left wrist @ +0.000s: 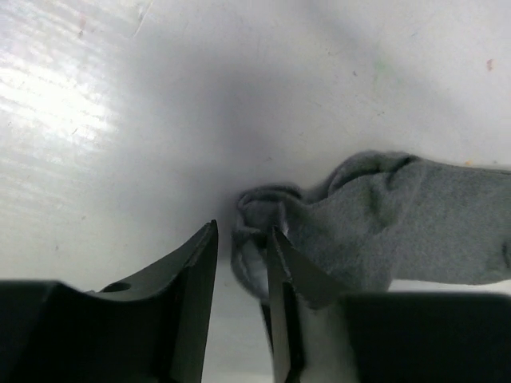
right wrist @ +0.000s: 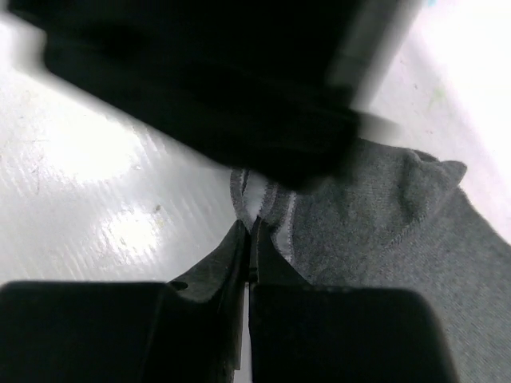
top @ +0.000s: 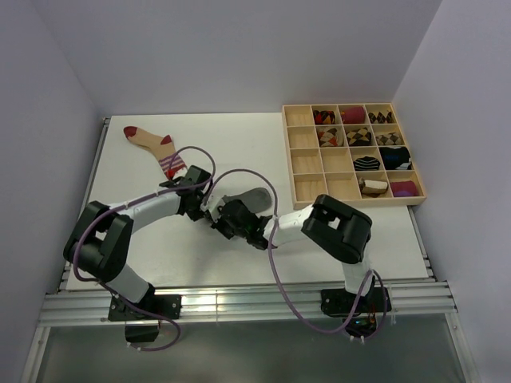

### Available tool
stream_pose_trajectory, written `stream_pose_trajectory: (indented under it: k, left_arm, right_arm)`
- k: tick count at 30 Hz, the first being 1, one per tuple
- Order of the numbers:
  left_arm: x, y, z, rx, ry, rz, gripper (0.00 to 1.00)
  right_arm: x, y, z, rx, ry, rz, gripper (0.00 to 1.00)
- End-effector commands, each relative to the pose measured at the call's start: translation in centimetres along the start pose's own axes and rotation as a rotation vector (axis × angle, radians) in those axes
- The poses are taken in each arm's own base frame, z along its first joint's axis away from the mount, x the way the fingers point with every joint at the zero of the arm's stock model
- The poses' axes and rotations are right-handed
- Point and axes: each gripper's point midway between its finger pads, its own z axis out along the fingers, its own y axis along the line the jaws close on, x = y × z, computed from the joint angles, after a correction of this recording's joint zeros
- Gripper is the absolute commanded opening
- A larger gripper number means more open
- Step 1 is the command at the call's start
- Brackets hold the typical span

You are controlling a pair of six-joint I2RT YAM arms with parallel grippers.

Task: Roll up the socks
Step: Roll the sock at the center of the board.

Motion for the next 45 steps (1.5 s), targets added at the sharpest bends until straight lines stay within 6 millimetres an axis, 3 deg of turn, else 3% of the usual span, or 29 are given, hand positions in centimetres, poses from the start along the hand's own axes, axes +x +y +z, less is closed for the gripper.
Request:
stream_pose_trajectory:
  k: [1,6,10,13,18,29,34,45]
  left_arm:
    - [-1.2,-0.6,-1.8,0.049,-0.055,-0.068,0.37]
    - [-2.8,-0.2,-3.6,0.098,-0.136,-0.183,0.49]
    - [-3.4,-0.6,-5.0,0.201,-0.184,-0.261,0.70]
    - [-3.3,-0.8,-5.7,0.277,-0.198,-0.271,0.74]
    - [-1.9,-0.6,-5.6,0.337,-0.178,-0.237,0.67]
    - [1.1,-0.2,-3.2,0.313,-0.089,-0.206,0.56]
    - [1.5,-0.6,-2.2,0.297,-0.073,-0.189,0.53]
    - [1.2,-2.2,-1.3,0.327,-0.077,-0.174,0.52]
  right_arm:
    - [1.5,-0.1,-1.1,-0.133,0.065,0.149,0.00]
    - [0.1,0.1,-2.3,-0.331,0.050,0.363,0.00]
    - [-0.8,0.2,-3.3,-0.545,0.037,0.549,0.00]
    - [-1.5,-0.4,-3.5,-0.618,0.026,0.710,0.00]
    - [-1.3,-1.2,-3.2,-0.674,0.045,0.887,0.00]
    - [3.1,-3.1,-2.0,-0.525,0.190,1.118,0.00]
    - [4.2,-3.3,-2.0,-0.498,0.220,1.160,0.00]
    - [4.6,-3.5,-1.8,-0.491,0.228,1.177,0.00]
